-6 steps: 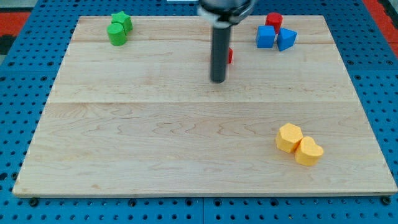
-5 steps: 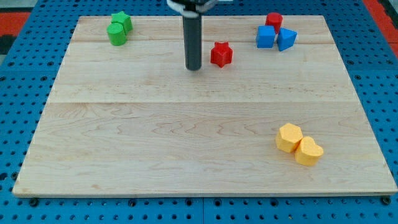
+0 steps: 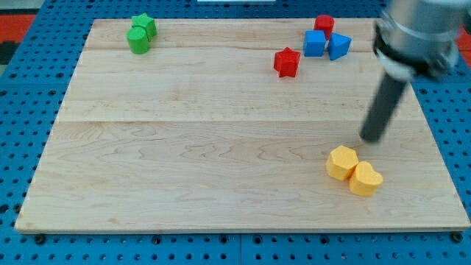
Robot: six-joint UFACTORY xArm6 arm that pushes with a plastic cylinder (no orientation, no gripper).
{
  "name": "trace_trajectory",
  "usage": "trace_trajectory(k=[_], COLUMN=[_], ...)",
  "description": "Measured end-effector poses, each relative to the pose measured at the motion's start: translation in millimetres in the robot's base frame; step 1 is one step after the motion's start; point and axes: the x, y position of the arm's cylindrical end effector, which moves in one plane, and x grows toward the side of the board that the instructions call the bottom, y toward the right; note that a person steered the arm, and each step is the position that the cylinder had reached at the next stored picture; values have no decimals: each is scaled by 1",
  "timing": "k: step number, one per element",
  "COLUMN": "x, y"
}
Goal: Place the yellow heart at bottom to the blue cube
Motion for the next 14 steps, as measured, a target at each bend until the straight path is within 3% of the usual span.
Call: trace_trajectory(k=[1,2,3,4,5,6,7,9,14], x=[68,80,79,92,92,91,91,66,63], y=[-17,-58,-1,-7,-13,-71,-166,-229,-213])
